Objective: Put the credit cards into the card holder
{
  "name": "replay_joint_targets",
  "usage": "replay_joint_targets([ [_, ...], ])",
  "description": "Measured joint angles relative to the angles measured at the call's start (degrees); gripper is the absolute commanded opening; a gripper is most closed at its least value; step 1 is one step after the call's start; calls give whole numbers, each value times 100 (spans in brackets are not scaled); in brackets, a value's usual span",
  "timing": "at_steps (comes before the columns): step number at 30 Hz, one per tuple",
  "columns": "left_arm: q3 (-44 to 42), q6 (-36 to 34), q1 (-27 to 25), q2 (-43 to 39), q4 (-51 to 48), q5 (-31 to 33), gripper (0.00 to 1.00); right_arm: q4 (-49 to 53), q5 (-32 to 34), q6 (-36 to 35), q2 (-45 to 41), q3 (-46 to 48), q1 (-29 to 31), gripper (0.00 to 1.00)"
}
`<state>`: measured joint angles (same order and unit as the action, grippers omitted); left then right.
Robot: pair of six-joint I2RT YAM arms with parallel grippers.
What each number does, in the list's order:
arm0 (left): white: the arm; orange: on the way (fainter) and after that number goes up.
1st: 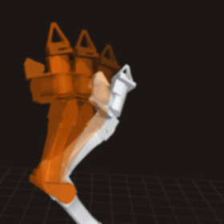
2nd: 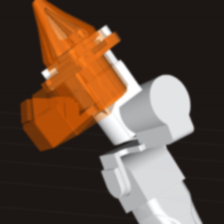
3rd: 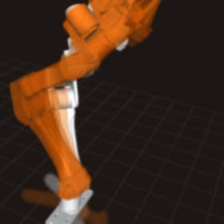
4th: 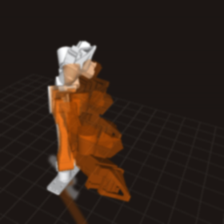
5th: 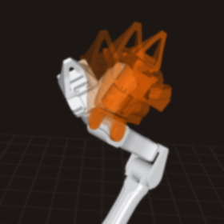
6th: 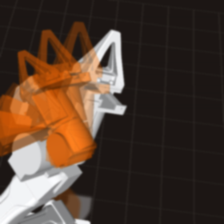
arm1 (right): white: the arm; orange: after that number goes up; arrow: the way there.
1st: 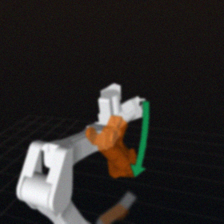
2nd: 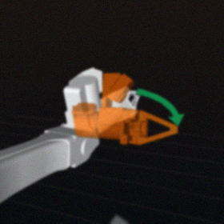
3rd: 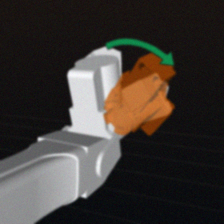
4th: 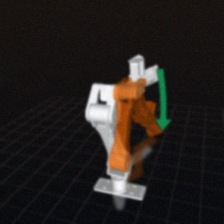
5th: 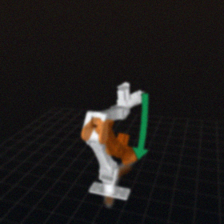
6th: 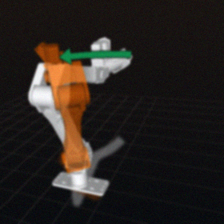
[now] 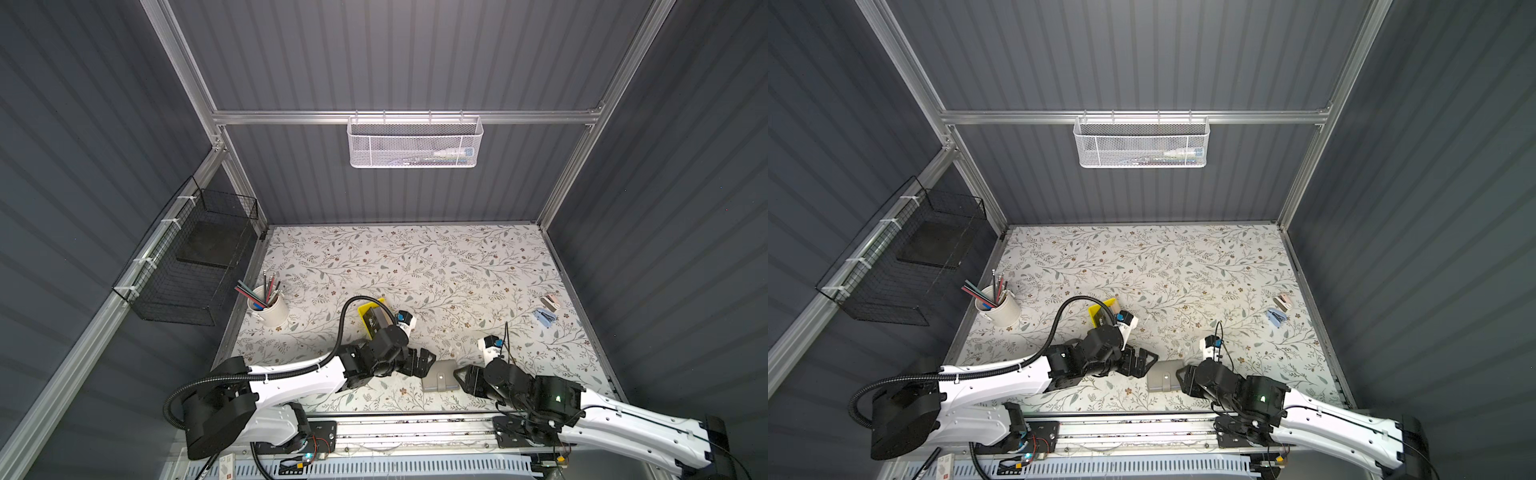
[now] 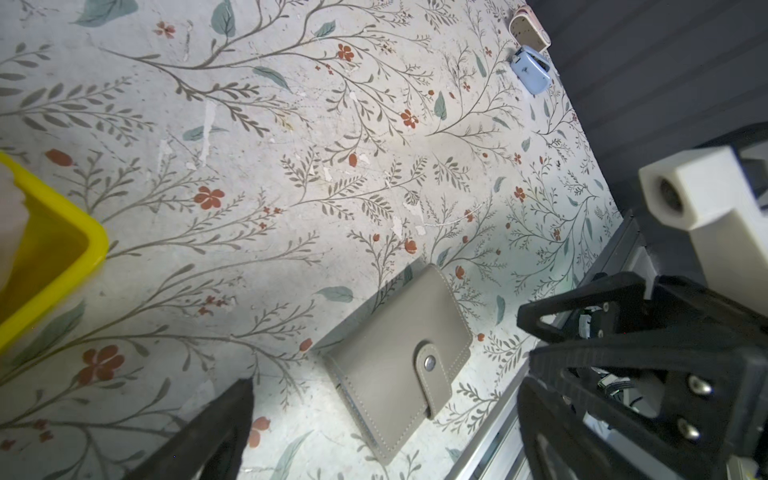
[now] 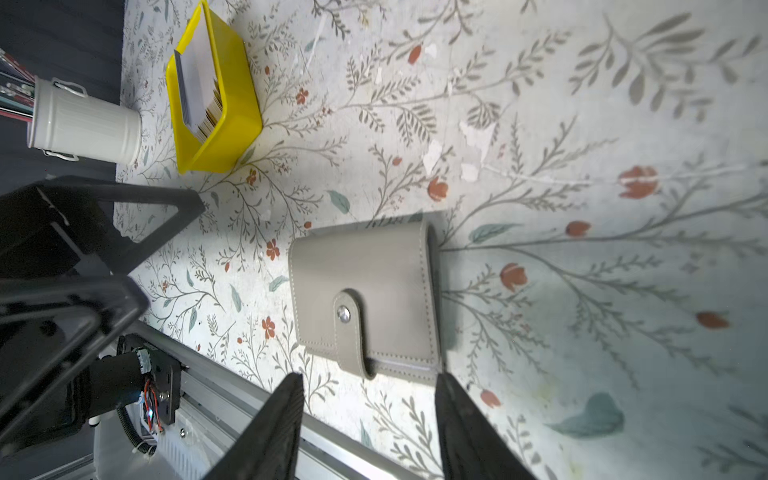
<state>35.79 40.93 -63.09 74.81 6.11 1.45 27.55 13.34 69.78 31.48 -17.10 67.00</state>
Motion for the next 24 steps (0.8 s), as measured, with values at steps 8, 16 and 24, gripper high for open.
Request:
replay_joint_targets([
  [8, -144, 225, -24, -22, 404, 70, 96, -378, 37, 704, 772, 166, 391, 46],
  [16, -149, 396, -26, -444, 278, 376, 89, -946, -26, 975, 1176, 284, 391, 44],
  [24, -160, 415, -24, -553, 271, 404, 76, -1401, -153, 988, 1377, 350, 262, 42],
])
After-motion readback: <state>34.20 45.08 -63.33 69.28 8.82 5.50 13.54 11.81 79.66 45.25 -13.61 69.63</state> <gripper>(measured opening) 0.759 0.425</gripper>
